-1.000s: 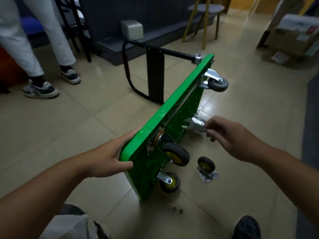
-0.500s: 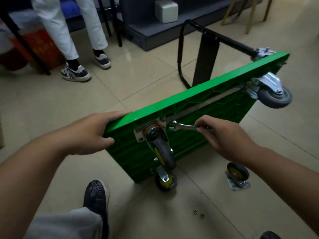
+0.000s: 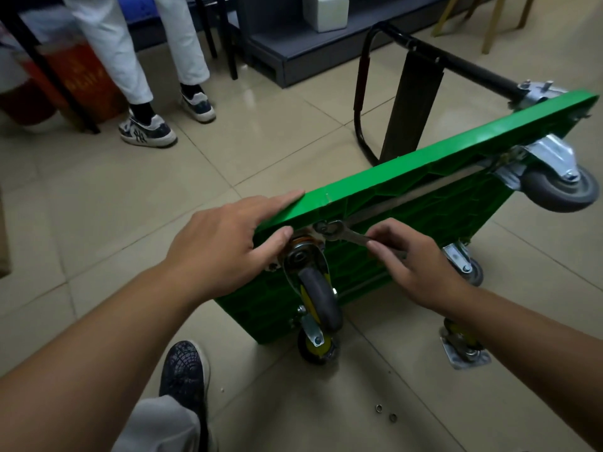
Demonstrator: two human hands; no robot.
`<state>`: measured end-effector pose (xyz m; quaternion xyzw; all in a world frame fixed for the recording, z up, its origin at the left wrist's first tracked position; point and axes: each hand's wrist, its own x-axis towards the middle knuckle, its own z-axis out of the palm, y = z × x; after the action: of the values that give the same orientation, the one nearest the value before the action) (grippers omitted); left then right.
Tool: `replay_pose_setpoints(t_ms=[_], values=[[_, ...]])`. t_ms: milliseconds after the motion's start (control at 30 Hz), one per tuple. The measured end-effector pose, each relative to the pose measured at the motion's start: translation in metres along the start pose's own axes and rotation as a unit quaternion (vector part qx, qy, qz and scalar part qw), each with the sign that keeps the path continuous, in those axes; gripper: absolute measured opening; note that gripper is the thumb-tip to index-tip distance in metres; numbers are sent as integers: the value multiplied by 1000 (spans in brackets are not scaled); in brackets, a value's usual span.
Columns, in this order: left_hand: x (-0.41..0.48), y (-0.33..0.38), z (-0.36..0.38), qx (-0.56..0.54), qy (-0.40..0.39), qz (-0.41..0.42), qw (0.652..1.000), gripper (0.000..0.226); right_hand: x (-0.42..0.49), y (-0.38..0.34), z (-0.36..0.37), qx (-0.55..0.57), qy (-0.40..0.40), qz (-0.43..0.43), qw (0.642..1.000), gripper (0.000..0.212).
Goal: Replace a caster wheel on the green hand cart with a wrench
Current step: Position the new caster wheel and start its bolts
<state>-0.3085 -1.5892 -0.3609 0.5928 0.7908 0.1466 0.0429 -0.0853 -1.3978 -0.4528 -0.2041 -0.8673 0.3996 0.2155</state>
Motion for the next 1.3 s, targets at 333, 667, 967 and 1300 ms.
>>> replay_pose_setpoints(t_ms=[333, 667, 967, 1300], values=[[1, 0, 3, 1, 0, -14, 1000, 54, 5, 3, 21, 78, 28, -30, 996, 15], [1, 0, 2, -8, -3, -27, 1000, 52, 1, 9, 41, 110, 83, -12, 990, 7], [2, 1, 2, -7, 2, -25, 1000, 52, 7, 10, 46, 91, 108, -16, 990, 3], [-1, 2, 3, -4, 5, -19, 1000, 53, 9, 18, 74, 238, 140, 91, 957, 5]])
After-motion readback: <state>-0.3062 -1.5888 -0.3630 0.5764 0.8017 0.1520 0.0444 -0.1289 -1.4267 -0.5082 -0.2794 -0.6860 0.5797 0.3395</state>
